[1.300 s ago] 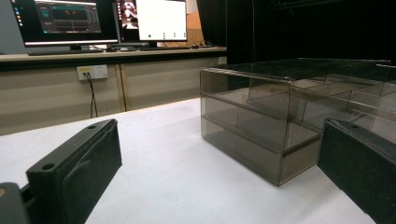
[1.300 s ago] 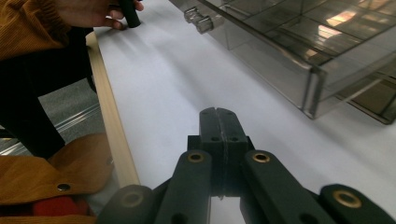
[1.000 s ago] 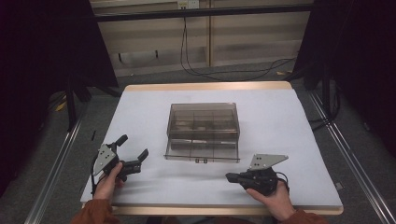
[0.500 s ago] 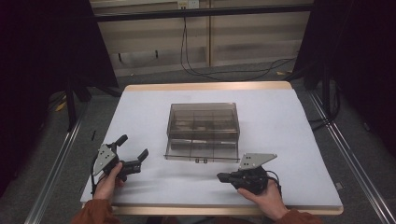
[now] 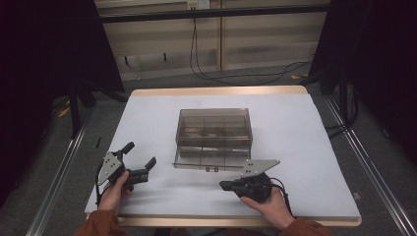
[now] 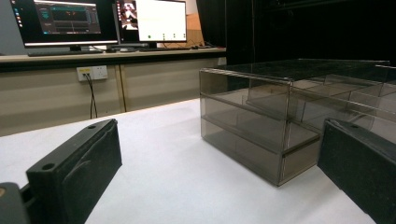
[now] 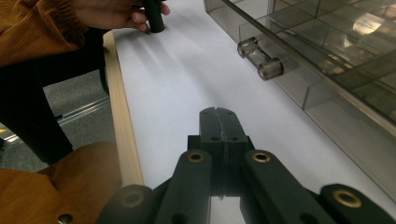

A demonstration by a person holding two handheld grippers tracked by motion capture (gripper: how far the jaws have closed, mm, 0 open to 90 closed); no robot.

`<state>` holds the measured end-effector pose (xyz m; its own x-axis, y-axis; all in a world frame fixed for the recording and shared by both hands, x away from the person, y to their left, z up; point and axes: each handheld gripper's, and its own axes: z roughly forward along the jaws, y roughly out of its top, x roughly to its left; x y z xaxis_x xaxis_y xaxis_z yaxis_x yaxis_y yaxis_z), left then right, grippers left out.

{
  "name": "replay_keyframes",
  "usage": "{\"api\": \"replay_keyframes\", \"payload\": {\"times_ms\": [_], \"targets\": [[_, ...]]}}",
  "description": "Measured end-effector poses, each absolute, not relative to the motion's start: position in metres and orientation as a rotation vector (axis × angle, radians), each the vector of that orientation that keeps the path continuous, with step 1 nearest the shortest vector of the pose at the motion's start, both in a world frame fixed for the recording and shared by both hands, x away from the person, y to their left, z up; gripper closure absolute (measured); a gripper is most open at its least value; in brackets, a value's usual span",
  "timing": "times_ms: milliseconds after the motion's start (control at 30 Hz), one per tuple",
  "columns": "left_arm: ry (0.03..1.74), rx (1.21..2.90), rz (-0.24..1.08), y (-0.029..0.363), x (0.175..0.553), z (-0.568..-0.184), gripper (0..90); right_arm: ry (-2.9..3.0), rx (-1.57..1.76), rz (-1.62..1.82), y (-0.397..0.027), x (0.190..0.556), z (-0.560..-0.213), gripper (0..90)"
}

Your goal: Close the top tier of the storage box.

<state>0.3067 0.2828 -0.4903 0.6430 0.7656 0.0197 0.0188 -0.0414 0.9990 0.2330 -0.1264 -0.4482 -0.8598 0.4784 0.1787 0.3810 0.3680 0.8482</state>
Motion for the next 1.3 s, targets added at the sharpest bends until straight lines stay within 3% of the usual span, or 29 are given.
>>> {"api": "replay_keyframes", "payload": {"times_ms": [1300], "targets": [[0.687,1.5,0.682,0.282,0.307,-0.49,0.0,2.479,0.801,1.481,-0.101,0.257,-0.449,90.0]]}}
